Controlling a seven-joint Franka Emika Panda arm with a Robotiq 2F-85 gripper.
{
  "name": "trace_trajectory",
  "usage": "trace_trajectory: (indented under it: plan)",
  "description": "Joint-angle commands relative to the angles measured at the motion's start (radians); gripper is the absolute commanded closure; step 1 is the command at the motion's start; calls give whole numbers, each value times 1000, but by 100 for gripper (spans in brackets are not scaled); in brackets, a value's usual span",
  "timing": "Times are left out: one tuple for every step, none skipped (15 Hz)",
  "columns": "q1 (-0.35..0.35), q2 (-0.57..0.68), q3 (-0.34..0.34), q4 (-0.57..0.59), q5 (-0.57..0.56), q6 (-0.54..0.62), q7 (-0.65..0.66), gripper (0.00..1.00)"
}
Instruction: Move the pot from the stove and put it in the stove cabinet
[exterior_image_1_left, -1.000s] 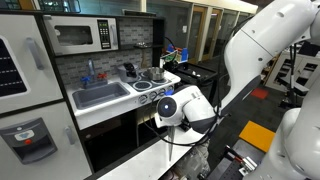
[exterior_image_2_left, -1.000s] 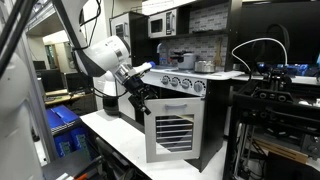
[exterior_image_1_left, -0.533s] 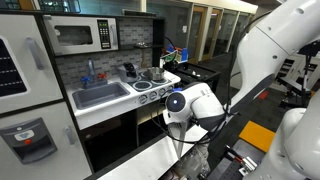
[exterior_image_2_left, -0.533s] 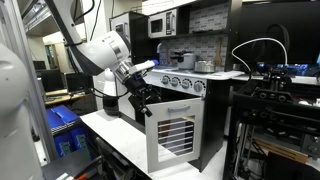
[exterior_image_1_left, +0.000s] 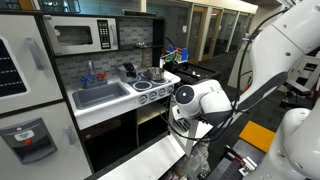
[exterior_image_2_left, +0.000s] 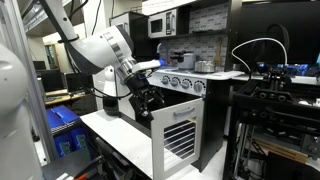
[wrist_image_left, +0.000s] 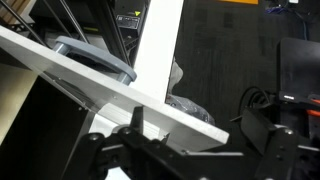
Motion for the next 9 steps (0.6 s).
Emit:
trace_trajectory:
  plan:
    - [-34,-53,-40,-46,24,33,-76,0]
    - [-41,-56,-51,-50,20,31,-84,0]
    - [-47,-59,-60,-52,19,27,-91,0]
    - [-55,-62,-70,-54,15,27,-96,0]
    - [-61,-40,-77,-30,18,21,-106,0]
    - [-69,-37,-85,-26,17,20,-112,0]
    - [-75,-41,-93,-30,18,20,-118,0]
    - [-82,-44,-99,-33,18,24,-120,0]
    - [-87,-45,-106,-34,24,27,-124,0]
